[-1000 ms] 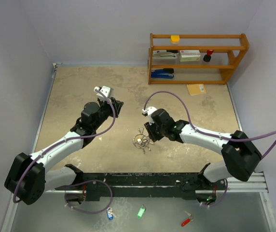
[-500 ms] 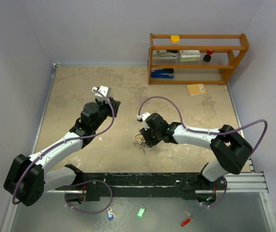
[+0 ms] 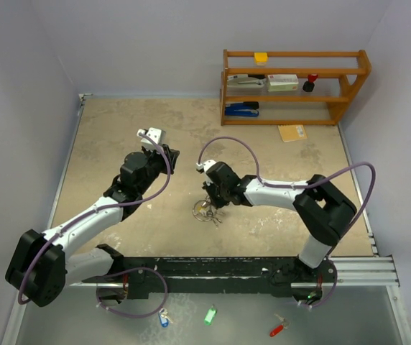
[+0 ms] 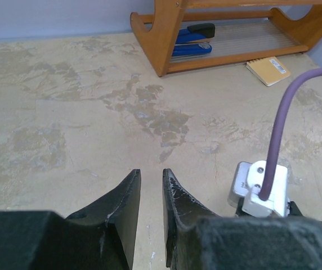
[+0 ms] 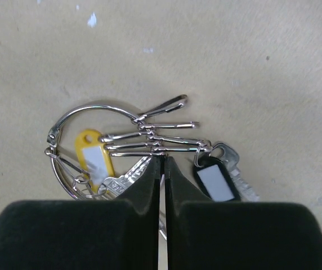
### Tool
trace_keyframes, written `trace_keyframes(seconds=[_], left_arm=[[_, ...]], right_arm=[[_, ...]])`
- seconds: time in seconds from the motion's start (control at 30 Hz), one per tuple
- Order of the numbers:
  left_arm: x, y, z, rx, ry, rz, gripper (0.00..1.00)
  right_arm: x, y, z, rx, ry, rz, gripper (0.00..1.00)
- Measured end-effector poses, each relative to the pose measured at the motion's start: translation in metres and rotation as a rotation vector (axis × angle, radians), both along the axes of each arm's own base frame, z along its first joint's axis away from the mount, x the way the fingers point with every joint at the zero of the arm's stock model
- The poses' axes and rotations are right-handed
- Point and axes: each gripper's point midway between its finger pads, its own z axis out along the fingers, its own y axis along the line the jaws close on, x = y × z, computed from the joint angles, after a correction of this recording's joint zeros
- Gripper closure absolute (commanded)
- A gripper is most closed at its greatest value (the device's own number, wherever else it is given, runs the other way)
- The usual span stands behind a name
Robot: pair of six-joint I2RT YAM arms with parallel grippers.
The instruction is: Remove the keys from the keyring
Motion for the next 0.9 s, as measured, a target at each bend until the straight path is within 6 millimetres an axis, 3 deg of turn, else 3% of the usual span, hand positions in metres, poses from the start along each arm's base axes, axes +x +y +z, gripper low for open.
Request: trace_keyframes(seconds=[0.2,0.4,0.5,0.73,0.83,0.9], left_arm=[[-0.002,0.005,0.004,0.005,-0.007,0.018,0.81],[-0.002,0.016,0.018,0.013,-0.05,0.06,0.81],[-0.002,0.019,0.02,0.024,-0.061,0.072,0.81],[-0.003,0.014,0.017,0.051,-0.06,0.038,0.81],[-0.002,0.009,0.015,0.048,-0.06,0.011,0.81],[-0.001,0.003,0.017,0.037,-0.072,-0.013,0.81]], right_arm=[[0.018,0.009,0.002,-0.009,-0.051,-0.035,1.0],[0.027,-0.006,0.015,-0.106,-0.16,-0.073,1.0],[0.038,-0.009,0.049,-0.097,-0.269,-0.087,1.0],[0.067,0.005,0.186,0.042,-0.642,-0.08,1.0],[0.068,0.012,0.23,0.073,-0.766,-0.055,1.0],[0.068,0.015,0.25,0.079,-0.823,-0.043,1.0]])
